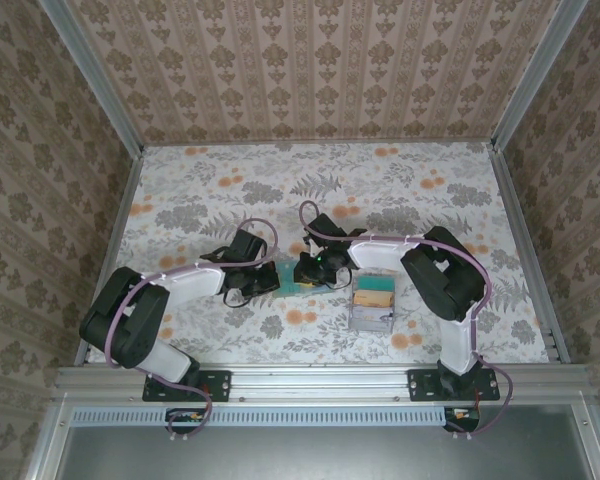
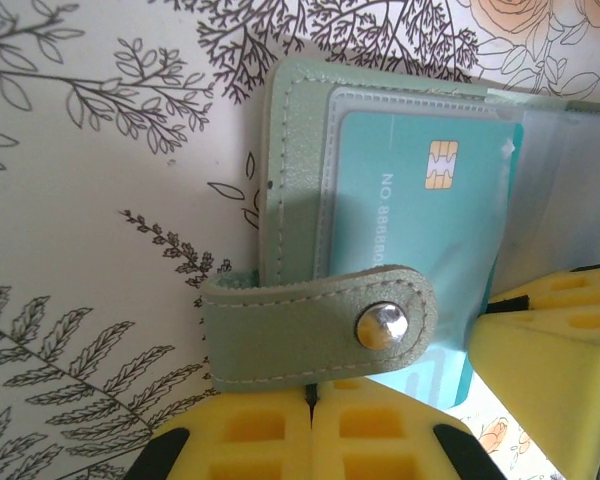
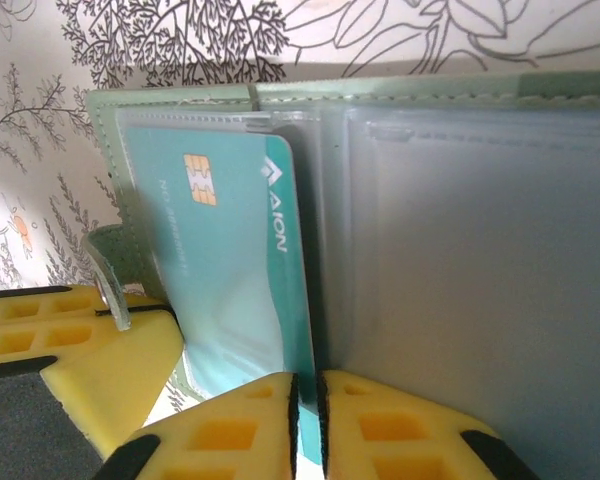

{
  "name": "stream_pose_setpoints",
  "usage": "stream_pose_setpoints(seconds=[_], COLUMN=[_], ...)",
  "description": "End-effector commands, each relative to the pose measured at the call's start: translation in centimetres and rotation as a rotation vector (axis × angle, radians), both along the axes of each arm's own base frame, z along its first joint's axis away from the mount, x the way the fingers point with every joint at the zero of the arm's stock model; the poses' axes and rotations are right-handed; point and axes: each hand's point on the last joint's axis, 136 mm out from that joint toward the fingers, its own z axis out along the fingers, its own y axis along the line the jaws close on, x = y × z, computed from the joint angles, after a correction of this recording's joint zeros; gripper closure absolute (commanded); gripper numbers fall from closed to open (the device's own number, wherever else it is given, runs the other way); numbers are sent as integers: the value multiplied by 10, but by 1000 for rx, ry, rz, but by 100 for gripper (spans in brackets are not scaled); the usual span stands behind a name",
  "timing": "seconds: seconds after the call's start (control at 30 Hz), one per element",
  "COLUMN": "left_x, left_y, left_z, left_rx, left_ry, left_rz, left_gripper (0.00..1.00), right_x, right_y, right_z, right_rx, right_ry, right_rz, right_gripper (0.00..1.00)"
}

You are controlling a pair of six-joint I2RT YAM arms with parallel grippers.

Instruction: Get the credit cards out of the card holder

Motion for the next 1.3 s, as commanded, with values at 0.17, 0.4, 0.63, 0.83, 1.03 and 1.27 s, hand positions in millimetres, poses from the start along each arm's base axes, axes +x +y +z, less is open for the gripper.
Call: stream_pose_setpoints(seconds=[0.17, 0.4, 0.63, 0.83, 1.03, 1.27], left_x=[-9, -10, -8, -8, -9, -8], left_y=[8, 18, 14, 11, 9, 8], left_z=[-13, -17, -15, -15, -15, -15], left_rx=[60, 85, 70, 67, 65, 64], left_ry=[42, 55, 49, 52, 57, 56], left_rz=[-5, 24, 19, 10, 7, 3], left_gripper=[100, 100, 100, 100, 100, 100], right_x=[-3, 3, 1, 3, 6, 5], right_y=[-4, -29, -29, -20, -14, -11], right_z=[-2, 3, 2, -1, -7, -10], right_rx=[7, -23, -2, 22, 39, 54], right_ry=[21, 2, 9, 5, 12, 21], right_rz=[-18, -61, -48, -36, -33, -30], right_gripper=[100, 100, 100, 70, 71, 80])
